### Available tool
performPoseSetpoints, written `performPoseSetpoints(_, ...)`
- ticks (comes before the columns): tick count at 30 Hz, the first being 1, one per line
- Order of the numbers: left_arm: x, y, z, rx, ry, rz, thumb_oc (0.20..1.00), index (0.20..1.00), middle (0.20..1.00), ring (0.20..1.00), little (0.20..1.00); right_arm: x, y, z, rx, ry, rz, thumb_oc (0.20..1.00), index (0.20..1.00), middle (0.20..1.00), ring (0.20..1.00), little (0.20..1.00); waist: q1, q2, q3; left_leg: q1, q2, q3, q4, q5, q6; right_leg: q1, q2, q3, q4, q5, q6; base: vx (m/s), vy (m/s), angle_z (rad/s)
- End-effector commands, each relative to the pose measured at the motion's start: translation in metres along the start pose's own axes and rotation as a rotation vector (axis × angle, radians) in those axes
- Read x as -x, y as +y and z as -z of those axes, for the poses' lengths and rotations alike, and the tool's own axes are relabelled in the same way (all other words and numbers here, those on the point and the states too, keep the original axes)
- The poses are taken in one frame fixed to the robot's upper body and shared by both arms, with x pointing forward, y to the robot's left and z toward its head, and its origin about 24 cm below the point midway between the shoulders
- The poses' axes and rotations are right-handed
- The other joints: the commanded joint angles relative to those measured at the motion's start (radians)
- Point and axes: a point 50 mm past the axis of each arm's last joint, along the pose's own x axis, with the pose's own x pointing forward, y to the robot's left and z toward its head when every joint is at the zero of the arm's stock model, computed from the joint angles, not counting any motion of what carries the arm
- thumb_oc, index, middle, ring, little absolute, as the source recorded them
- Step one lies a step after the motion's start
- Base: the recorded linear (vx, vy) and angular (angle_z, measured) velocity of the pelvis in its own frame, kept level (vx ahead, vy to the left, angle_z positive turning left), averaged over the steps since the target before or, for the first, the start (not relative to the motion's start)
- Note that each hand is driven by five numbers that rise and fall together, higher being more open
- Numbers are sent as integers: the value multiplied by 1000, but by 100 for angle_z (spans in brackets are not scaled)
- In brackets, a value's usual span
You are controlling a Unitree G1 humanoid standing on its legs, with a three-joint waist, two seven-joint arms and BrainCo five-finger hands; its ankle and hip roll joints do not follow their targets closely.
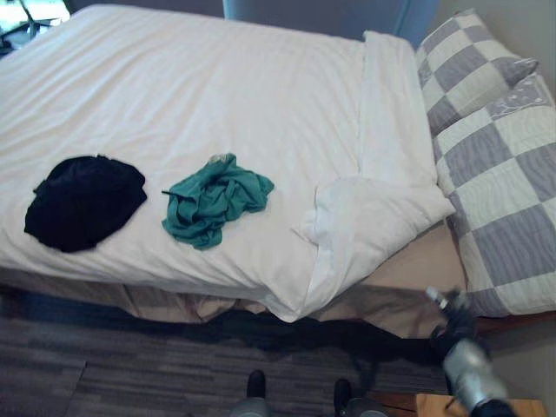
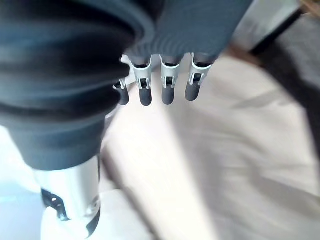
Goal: Tidy up the quilt and then pick up the clothes from the bed and put them into the laundry hamper.
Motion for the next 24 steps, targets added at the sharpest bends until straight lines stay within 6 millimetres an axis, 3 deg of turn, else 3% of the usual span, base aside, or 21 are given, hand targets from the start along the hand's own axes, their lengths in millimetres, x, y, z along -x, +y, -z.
performPoseSetpoints(1,-7,8,-20,-54,-43,21,1000,1000,1000,1000,1000,-31,6,-116,115,-328,48,1000,1000,1000,1000,1000,15,34,62,-63,75,-60,31,-52,-30,-116,4,1,71,14,34,-142,-50,-4)
performPoseSetpoints(2,-8,5,-30,-58,-66,43,1000,1000,1000,1000,1000,-37,9,-162,146,-424,64,1000,1000,1000,1000,1000,17,35,80,-92,85,-53,31,-40,-40,-138,8,-2,64,16,31,-224,5,-6)
performPoseSetpoints(3,-8,-1,-42,-63,-101,74,1000,1000,1000,1000,1000,-40,18,-226,187,-542,83,1000,1000,1000,1000,1000,28,36,106,-131,94,-52,28,-24,-51,-168,18,1,54,19,25,-246,9,-5)
performPoseSetpoints(5,-7,-6,-47,-64,-116,101,1000,1000,1000,1000,1000,-37,27,-266,246,-623,122,1000,1000,1000,1000,1000,43,31,125,-158,96,-55,23,-15,-57,-190,26,0,46,22,20,-166,-24,1)
performPoseSetpoints(6,-5,-11,-47,-71,-132,115,1000,1000,1000,1000,1000,-34,31,-299,298,-684,171,1000,1000,1000,1000,1000,65,20,140,-183,101,-61,17,-3,-63,-202,35,-12,35,25,16,-75,-77,7)
performPoseSetpoints(7,-5,-12,-46,-75,-134,120,1000,1000,1000,1000,1000,-33,33,-306,326,-696,188,1000,1000,1000,1000,1000,73,15,145,-190,102,-64,15,1,-66,-205,37,-19,31,26,14,-39,-92,7)
performPoseSetpoints(11,-3,-13,-34,-98,-130,124,1000,1000,1000,1000,1000,-37,37,-325,459,-695,251,1000,1000,1000,1000,1000,116,-9,157,-216,110,-73,11,12,-76,-204,45,-57,13,30,10,21,-86,15)
performPoseSetpoints(16,-4,-8,-29,-157,-143,125,1000,1000,1000,1000,1000,-42,58,-318,697,-679,183,1000,1000,1000,1000,1000,144,-24,157,-221,112,-77,0,19,-81,-188,53,-83,-3,30,5,50,-21,27)
performPoseSetpoints(19,-7,0,-40,-168,-170,103,1000,1000,1000,1000,1000,-40,89,-307,886,-693,130,1000,1000,1000,1000,1000,151,-39,155,-223,112,-75,11,12,-82,-182,56,-83,-4,30,5,20,-6,6)
performPoseSetpoints(21,-8,3,-44,-163,-178,97,1000,1000,1000,1000,1000,-40,98,-301,927,-688,116,1000,1000,1000,1000,1000,153,-42,155,-224,113,-75,16,10,-82,-180,56,-84,-4,30,5,4,-17,3)
performPoseSetpoints(24,-12,6,-73,-131,-231,86,1000,1000,1000,1000,1000,-46,135,-263,1155,-574,51,1000,1000,1000,1000,1000,163,-48,165,-231,114,-72,29,6,-79,-174,60,-77,-11,32,4,-13,-14,-5)
